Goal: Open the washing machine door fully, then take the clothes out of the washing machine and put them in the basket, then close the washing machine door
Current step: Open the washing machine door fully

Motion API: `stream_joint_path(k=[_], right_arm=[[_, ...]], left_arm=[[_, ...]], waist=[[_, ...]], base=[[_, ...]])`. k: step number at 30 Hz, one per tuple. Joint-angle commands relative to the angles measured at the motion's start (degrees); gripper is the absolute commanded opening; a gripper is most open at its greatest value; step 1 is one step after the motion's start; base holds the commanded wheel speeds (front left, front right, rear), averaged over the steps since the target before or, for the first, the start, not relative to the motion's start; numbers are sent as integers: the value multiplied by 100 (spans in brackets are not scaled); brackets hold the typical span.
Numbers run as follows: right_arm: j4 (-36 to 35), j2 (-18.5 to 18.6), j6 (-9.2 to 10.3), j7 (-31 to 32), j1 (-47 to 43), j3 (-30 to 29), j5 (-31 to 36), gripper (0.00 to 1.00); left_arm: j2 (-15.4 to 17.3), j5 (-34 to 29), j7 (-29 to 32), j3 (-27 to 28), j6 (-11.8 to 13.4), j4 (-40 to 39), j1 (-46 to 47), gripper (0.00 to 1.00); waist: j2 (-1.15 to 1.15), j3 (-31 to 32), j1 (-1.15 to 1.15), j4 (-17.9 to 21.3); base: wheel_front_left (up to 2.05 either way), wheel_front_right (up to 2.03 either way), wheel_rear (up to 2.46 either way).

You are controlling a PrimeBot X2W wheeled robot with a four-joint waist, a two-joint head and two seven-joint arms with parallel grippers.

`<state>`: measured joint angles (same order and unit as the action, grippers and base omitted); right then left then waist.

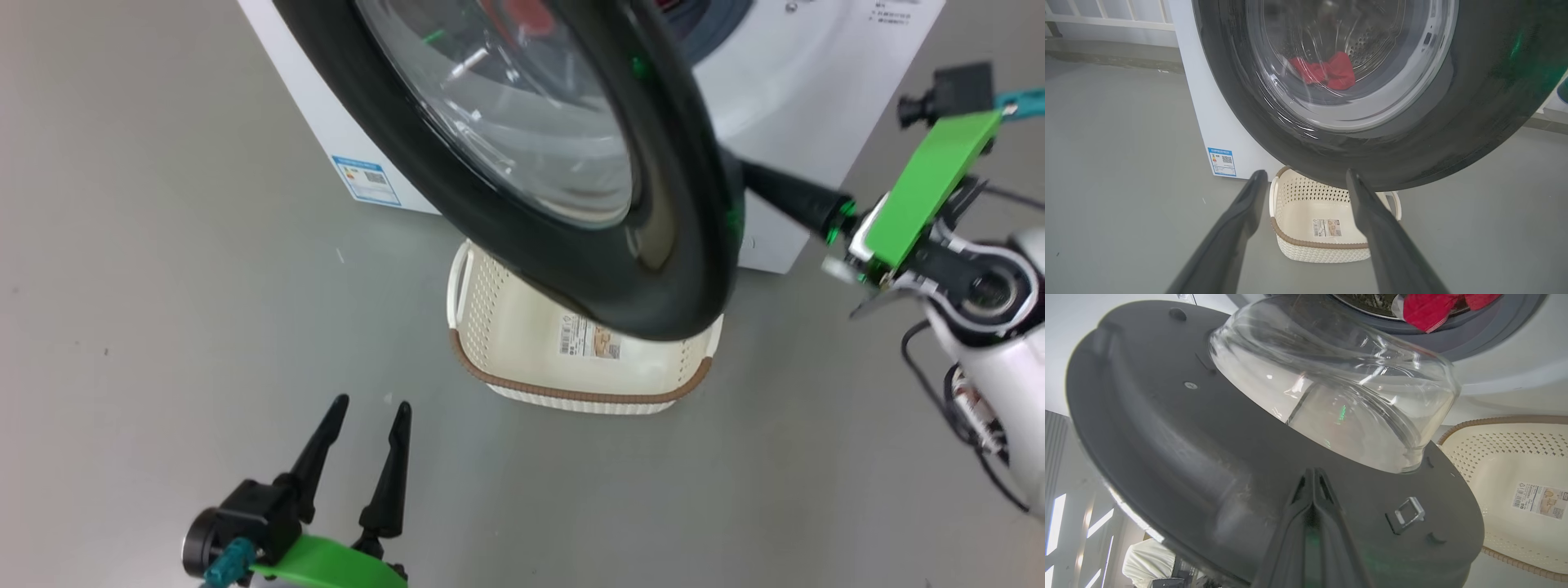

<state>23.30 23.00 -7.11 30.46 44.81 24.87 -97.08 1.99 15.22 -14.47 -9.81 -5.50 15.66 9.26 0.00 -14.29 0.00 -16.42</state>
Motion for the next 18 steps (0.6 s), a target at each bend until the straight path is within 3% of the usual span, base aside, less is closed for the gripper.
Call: stream_joint_path(k=[1, 18], right_arm=[[-199, -93, -37, 46, -181, 41, 51, 0], [-718, -485, -37, 318, -1037, 94, 238, 0]], left_arm=[[88, 17, -52, 182, 36, -129, -48, 100], [88, -23, -52, 269, 96, -221, -395, 100]], waist=[[0, 96, 0, -67], [0, 509, 0, -523]], base=[[0, 0, 0], [0, 0, 0]])
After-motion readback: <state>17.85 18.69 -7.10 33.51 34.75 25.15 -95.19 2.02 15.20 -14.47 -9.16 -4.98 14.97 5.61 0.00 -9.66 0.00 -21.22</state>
